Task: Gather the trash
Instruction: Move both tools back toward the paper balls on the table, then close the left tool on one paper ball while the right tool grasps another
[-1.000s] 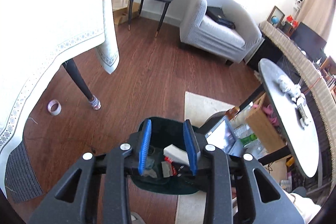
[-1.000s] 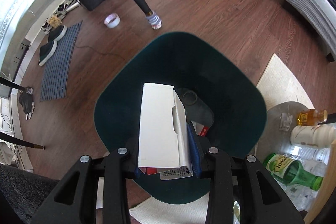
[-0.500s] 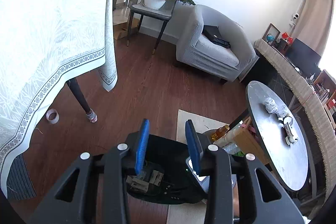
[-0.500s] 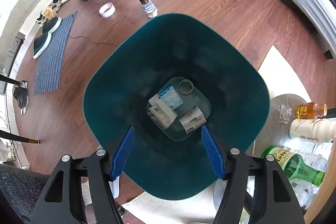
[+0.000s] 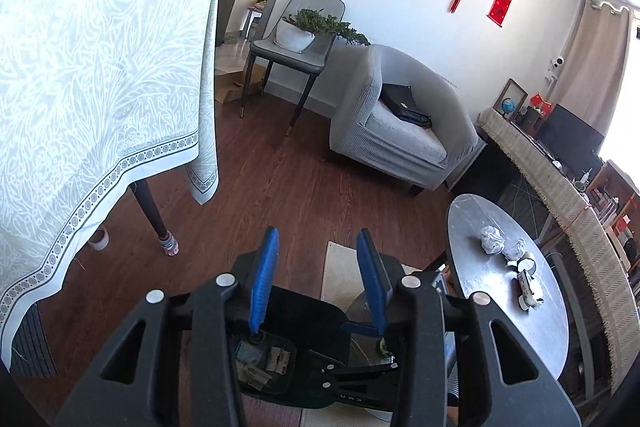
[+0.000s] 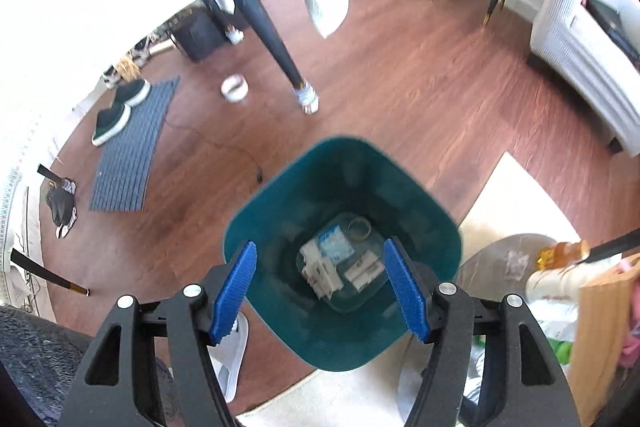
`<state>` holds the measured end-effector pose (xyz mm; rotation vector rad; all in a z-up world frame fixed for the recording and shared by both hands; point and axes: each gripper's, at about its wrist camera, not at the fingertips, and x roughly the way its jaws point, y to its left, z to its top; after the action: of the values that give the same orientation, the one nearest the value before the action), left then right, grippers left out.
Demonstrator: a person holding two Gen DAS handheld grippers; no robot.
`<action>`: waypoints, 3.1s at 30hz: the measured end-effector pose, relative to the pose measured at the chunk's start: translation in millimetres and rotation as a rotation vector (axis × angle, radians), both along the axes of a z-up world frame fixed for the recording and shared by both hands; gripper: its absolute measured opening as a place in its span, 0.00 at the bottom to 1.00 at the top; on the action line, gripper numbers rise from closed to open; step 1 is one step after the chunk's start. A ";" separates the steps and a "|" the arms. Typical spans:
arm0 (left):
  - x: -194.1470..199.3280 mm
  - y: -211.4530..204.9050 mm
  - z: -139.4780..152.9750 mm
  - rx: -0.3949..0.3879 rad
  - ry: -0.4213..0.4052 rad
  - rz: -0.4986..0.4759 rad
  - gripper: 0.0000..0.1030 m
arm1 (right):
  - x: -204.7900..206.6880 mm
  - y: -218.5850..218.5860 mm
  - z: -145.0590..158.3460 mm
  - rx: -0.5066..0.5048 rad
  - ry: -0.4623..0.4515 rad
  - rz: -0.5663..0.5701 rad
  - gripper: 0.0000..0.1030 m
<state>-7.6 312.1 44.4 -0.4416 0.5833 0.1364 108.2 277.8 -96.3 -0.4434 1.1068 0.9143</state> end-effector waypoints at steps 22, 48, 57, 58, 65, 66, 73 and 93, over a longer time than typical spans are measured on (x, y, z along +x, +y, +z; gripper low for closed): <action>35.5 -83.6 26.5 0.066 -0.054 -0.089 0.51 | 31.1 -136.9 133.5 0.206 -0.245 -0.195 0.68; 119.3 -190.6 -12.7 0.044 0.016 -0.273 0.60 | 119.7 -315.7 160.6 0.183 -0.321 -0.517 0.71; 153.5 -222.4 -34.5 0.016 0.049 -0.306 0.61 | 160.3 -345.8 130.6 0.264 -0.137 -0.564 0.70; 155.7 -224.2 -36.4 0.013 0.052 -0.308 0.61 | 161.4 -343.8 129.3 0.274 -0.121 -0.564 0.69; 167.4 -234.9 -42.7 0.013 0.065 -0.328 0.64 | 170.5 -335.3 113.4 0.252 -0.074 -0.527 0.68; 169.8 -236.7 -43.4 0.013 0.067 -0.327 0.65 | 171.3 -332.2 110.3 0.243 -0.069 -0.520 0.68; 187.2 -241.3 -47.3 -0.012 0.073 -0.332 0.66 | 177.9 -327.6 98.3 0.217 -0.054 -0.493 0.47; 219.8 -271.9 -62.7 0.077 0.148 -0.336 0.68 | 175.8 -358.5 115.0 0.395 -0.005 -0.508 0.46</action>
<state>212.2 40.2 -18.3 -0.2550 0.7864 -0.1310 284.0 -80.7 18.7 0.1587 0.9415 0.6533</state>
